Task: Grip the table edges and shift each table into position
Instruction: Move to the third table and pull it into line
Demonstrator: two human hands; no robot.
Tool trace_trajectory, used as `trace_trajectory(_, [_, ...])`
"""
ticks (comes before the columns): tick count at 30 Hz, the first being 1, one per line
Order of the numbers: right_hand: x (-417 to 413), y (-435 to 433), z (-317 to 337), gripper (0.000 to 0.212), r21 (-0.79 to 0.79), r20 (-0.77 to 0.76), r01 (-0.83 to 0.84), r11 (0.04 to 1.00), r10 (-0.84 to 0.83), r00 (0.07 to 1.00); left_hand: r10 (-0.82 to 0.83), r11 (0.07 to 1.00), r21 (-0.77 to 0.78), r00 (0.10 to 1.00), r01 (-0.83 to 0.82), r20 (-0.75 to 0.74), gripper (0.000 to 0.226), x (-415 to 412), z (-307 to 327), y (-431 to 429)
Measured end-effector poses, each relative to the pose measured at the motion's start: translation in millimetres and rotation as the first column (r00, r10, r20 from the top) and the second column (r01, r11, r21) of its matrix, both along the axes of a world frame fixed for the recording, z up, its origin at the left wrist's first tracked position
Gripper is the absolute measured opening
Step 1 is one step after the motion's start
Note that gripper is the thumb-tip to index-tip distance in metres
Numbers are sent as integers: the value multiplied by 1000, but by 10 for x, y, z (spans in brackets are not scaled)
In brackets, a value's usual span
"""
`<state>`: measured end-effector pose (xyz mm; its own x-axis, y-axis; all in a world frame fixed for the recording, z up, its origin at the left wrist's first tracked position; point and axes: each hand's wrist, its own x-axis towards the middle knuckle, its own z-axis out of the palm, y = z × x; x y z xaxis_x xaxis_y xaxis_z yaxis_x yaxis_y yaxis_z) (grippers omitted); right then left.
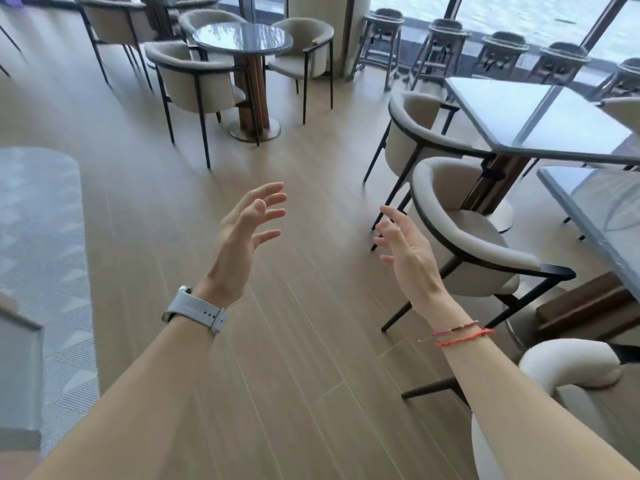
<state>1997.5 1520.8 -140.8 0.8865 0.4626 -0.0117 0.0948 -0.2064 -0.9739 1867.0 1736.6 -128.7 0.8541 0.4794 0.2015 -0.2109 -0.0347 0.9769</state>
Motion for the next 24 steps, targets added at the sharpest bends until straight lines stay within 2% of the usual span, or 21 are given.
trace_trajectory(8, [767,546,-189,55,5,-39,-12,1000,12,999,-1,1000,-15,999,0,-39,57,798,-196,484])
trace_trajectory(16, [2083,1225,-214,55,50,-94,-41,998,46,995,46,999,-13,997,-47,-63,58,2094,-176,1055])
trace_trajectory(24, [3199,1983,-132,49,12,-84,-117,993,117,990,98,995,-33,994,-99,-40,53,3130,-79,1755])
